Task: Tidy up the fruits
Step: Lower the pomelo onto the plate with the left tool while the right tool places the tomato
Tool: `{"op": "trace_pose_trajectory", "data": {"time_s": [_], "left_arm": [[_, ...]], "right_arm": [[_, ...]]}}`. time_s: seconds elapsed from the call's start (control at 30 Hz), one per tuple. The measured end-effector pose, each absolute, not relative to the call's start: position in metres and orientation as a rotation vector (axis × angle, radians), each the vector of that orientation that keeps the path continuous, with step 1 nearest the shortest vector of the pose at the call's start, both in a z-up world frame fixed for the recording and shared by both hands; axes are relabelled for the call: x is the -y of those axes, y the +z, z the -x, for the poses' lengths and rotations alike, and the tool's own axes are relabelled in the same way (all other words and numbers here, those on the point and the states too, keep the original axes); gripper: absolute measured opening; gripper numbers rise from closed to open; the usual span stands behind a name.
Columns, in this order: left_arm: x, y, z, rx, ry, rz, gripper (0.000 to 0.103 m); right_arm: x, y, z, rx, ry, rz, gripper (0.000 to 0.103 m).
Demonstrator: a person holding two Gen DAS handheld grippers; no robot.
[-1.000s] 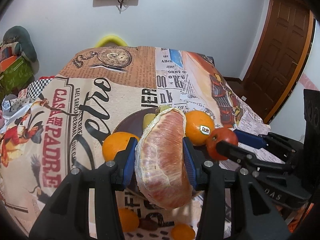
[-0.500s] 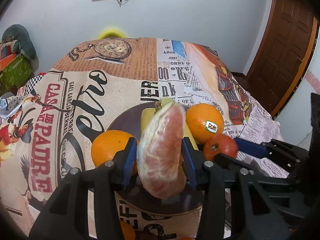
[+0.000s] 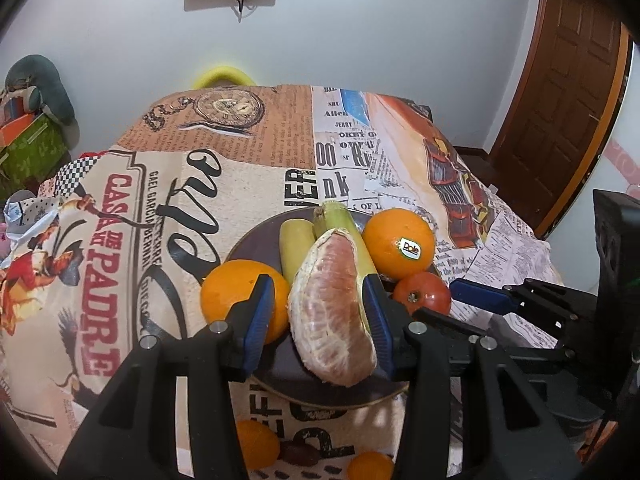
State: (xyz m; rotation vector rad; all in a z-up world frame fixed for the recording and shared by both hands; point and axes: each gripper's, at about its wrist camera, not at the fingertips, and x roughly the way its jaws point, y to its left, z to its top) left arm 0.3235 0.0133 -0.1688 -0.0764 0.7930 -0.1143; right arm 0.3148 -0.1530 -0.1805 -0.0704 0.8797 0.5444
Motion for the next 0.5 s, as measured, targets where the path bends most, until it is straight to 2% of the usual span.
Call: {"op": "trace_pose_trajectory", "data": {"time_s": [0.2, 0.5], "left_arm": [[-0.022, -0.152, -0.305, -0.765, -0.098, 0.071, 0.045], [-0.035, -0.13, -0.268, -0.742, -0.076, 0.056, 0.046]], "right_arm": [[0.152, -0.165, -0.3, -0.849, 0.541, 0.089, 0.047], [0.151, -0.139, -0.272, -0.802, 0.546, 0.1, 0.047]]}}
